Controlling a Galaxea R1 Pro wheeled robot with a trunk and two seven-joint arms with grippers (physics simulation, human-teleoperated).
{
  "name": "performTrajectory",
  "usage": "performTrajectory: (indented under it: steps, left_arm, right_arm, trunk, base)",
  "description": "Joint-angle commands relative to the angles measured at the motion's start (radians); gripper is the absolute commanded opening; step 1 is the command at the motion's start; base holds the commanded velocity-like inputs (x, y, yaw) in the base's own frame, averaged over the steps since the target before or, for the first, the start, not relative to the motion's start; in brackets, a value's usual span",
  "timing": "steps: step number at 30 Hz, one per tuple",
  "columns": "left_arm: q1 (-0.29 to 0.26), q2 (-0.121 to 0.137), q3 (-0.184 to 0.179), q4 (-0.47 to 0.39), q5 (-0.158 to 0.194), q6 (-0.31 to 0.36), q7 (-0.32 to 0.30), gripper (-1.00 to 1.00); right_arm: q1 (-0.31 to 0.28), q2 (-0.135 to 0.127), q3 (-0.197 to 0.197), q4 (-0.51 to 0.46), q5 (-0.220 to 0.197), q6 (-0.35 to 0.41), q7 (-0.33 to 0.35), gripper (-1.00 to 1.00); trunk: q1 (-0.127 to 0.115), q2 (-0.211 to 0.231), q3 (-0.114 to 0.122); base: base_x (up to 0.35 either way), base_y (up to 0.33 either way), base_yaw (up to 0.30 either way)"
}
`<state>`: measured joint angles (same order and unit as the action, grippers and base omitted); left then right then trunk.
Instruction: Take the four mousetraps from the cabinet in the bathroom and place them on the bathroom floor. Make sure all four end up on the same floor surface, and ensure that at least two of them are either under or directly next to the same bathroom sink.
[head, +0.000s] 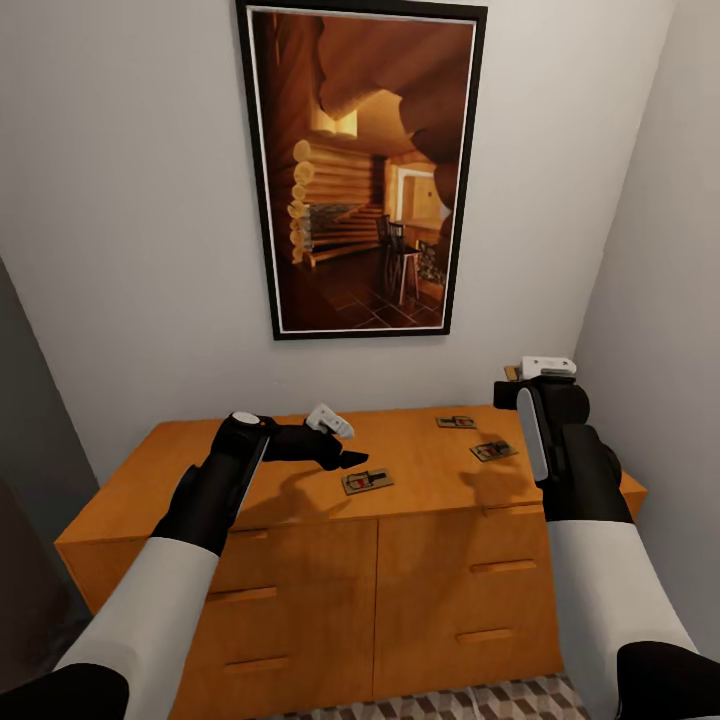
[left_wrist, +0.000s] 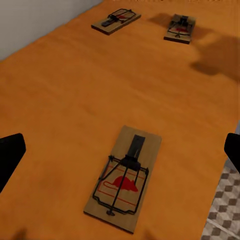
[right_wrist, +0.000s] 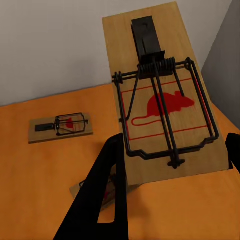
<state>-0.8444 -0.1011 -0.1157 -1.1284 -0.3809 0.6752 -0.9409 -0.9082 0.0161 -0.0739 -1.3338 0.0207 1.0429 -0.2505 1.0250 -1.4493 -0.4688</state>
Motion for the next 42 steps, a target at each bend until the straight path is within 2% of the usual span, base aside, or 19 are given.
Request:
performTrajectory:
  steps: [1,10,20,35,39,42]
  left_arm:
    - [-0.001,-0.001,0.002,-0.001,-0.007,0.006,-0.007,1.00]
    - [-0.001,0.000,0.006,0.008,-0.005,0.007,-0.007,1.00]
    - [-0.001,0.000,0.004,0.068,-0.001,0.007,-0.007,1.00]
    - [-0.001,0.004,0.004,0.076,0.002,0.007,-0.006,1.00]
    - [-0.001,0.006,0.032,0.077,0.002,0.007,-0.007,1.00]
    - [-0.001,0.007,0.087,0.078,0.001,0.010,-0.009,1.00]
  right_arm:
    - [-0.001,0.001,-0.001,-0.001,0.001,0.004,0.000,-1.00]
    - [-0.001,0.001,-0.001,-0.001,0.000,0.004,0.000,-1.00]
    - [-0.001,0.001,-0.001,0.001,0.001,0.004,-0.001,-1.00]
    - [-0.001,0.001,-0.001,0.001,0.002,0.004,-0.001,-1.00]
    - [-0.001,0.001,0.000,0.001,0.001,0.004,-0.001,-1.00]
    - [-0.001,0.001,0.000,0.001,0.001,0.004,-0.001,-1.00]
  trunk:
    - [0.000,-0.001,-0.001]
    - [0.000,-0.001,-0.001]
    - [0.000,-0.001,-0.001]
    - [0.000,-0.001,-0.001]
    - [0.000,-0.001,-0.001]
    - [0.000,-0.001,-0.001]
  base:
    - [0.000,0.000,-0.003]
    - [0.000,0.000,-0.001]
    - [0.000,0.000,-0.117]
    - [0.000,0.000,-0.019]
    - [0.000,0.000,0.000]
    - [0.000,0.000,0.000]
